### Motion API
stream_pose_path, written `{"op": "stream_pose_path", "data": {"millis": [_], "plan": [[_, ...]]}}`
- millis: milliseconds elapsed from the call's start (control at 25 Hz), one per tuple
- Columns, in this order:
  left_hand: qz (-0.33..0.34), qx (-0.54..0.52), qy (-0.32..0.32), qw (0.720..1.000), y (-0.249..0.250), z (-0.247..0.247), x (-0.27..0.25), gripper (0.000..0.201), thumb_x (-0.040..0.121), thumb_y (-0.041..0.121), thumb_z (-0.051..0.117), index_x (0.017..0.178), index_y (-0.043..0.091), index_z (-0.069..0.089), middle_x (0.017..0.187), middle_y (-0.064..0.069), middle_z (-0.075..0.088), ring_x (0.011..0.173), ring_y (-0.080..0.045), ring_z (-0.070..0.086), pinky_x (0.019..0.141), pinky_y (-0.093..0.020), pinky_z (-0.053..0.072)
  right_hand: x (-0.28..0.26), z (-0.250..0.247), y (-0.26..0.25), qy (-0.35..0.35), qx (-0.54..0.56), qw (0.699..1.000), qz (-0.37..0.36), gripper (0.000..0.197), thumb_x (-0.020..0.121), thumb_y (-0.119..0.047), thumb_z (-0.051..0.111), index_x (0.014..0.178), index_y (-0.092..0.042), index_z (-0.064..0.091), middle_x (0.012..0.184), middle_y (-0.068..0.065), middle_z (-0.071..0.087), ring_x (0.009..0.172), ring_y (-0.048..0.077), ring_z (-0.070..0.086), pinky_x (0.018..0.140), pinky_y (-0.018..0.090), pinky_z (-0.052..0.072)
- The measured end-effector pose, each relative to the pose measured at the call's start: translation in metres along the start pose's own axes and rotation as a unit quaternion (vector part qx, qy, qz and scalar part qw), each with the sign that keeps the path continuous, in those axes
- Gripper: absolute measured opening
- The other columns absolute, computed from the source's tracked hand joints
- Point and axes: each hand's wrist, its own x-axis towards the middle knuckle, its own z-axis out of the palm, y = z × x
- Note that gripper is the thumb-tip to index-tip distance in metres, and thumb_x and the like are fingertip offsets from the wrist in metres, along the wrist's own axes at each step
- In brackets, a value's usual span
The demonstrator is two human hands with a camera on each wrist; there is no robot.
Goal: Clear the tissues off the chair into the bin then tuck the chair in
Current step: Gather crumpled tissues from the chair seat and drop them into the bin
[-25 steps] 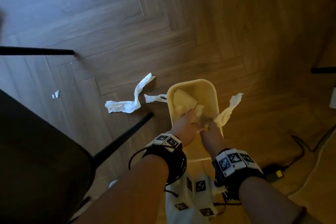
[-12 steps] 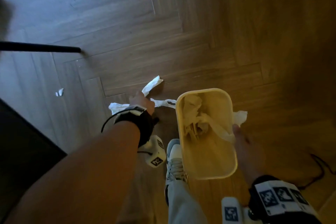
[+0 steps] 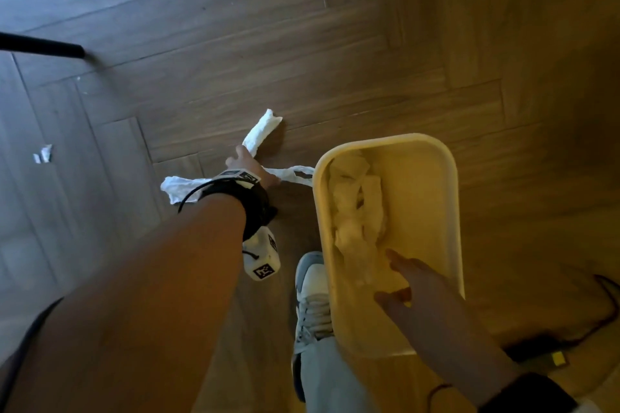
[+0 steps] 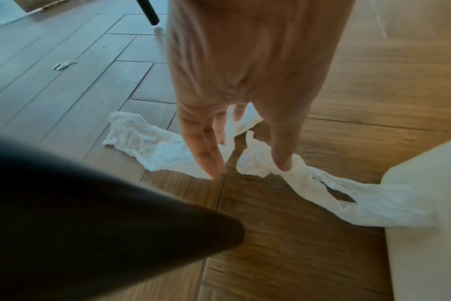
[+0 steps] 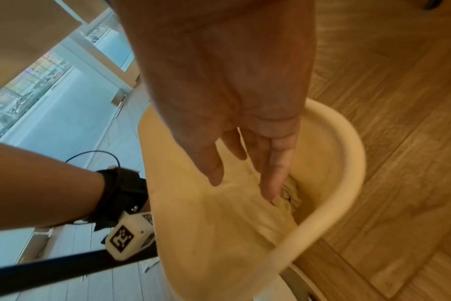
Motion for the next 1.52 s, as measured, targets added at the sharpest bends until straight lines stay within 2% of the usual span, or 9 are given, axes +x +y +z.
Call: {"op": "stream_pose_path", "data": {"millis": [120,320,440,560,680,760,1040,1320,1520], "plan": [[0.006,0.031,-0.032,0.999,0.002,0.009,0.017,0.082,0.075,0.034,0.075,0.136,0.006,0.028,0.119,-0.017,0.057,0.106,-0.034,0.059,0.091,-0.047,0.050,0.010,-0.006,-0.008,0.020,0.059,0.998,-0.003,0.056,0.090,-0.035,0.055,0.142,-0.036,0.032,0.131,-0.015,0.047,0.103,0.004,0.057,0.091,0.028,0.048],[0.098,0.041,-0.103,0.989,0.009,0.007,0.019,0.024,0.082,0.009,0.058,0.104,-0.001,0.065,0.105,-0.022,0.071,0.092,-0.036,0.070,0.081,-0.048,0.058,0.013,-0.013,-0.010,0.081,0.091,0.992,-0.037,0.027,0.088,-0.035,0.058,0.116,-0.034,0.058,0.096,-0.016,0.062,0.084,0.000,0.059,0.066,0.016,0.043],[0.135,-0.114,-0.001,0.984,0.036,-0.046,-0.032,0.009,0.082,0.009,0.054,0.084,0.007,0.063,0.091,-0.019,0.071,0.080,-0.036,0.071,0.072,-0.048,0.060,-0.003,-0.015,-0.017,0.069,0.146,0.986,-0.043,0.016,0.088,-0.033,0.059,0.103,-0.036,0.058,0.086,-0.014,0.064,0.079,0.002,0.062,0.060,0.016,0.042],[0.194,-0.289,0.131,0.928,0.062,-0.092,-0.121,0.019,0.081,0.015,0.055,0.063,0.021,0.051,0.074,-0.007,0.065,0.067,-0.023,0.067,0.060,-0.035,0.058,-0.017,-0.009,-0.023,0.043,0.195,0.979,-0.050,0.011,0.087,-0.032,0.060,0.089,-0.042,0.059,0.077,-0.007,0.065,0.077,0.012,0.066,0.067,0.031,0.052],[0.276,-0.277,0.014,0.920,0.074,-0.086,-0.219,0.014,0.083,0.019,0.055,0.070,0.018,0.059,0.069,-0.003,0.064,0.060,-0.017,0.064,0.055,-0.030,0.057,-0.025,-0.011,-0.010,0.089,0.290,0.952,-0.025,0.020,0.093,-0.020,0.053,0.090,-0.035,0.067,0.066,0.001,0.064,0.058,0.014,0.065,0.050,0.030,0.048],[0.301,-0.129,-0.101,0.939,0.072,-0.053,-0.253,0.010,0.084,0.020,0.054,0.081,0.014,0.062,0.081,-0.006,0.066,0.073,-0.021,0.065,0.068,-0.035,0.059,-0.033,-0.024,0.001,0.091,0.336,0.937,0.012,0.022,0.098,-0.009,0.040,0.103,-0.010,0.062,0.072,0.010,0.062,0.050,0.012,0.063,0.046,0.027,0.046],[0.236,0.058,-0.260,0.935,0.019,-0.009,-0.273,0.044,0.092,0.019,0.048,0.136,0.019,0.041,0.134,-0.012,0.053,0.119,-0.030,0.053,0.094,-0.037,0.045,-0.075,-0.042,0.015,0.049,0.257,0.965,0.032,0.022,0.096,-0.009,0.043,0.110,-0.011,0.059,0.097,0.014,0.065,0.080,0.022,0.064,0.063,0.030,0.044],[0.294,-0.074,-0.050,0.952,-0.068,-0.147,-0.371,0.017,0.093,0.024,0.047,0.106,0.020,0.059,0.097,-0.002,0.065,0.087,-0.017,0.062,0.080,-0.036,0.055,-0.155,-0.038,-0.123,0.055,0.044,0.982,-0.176,0.012,0.092,-0.019,0.052,0.088,-0.028,0.059,0.076,-0.006,0.063,0.075,0.018,0.064,0.060,0.028,0.044],[0.274,-0.192,0.074,0.939,-0.167,-0.248,-0.423,0.021,0.094,0.019,0.046,0.108,0.022,0.061,0.102,-0.002,0.067,0.092,-0.016,0.062,0.087,-0.037,0.053,-0.233,-0.006,-0.261,0.003,-0.049,0.953,-0.299,0.016,0.094,-0.018,0.048,0.085,-0.025,0.059,0.074,-0.008,0.059,0.075,0.013,0.061,0.057,0.018,0.037]]}}
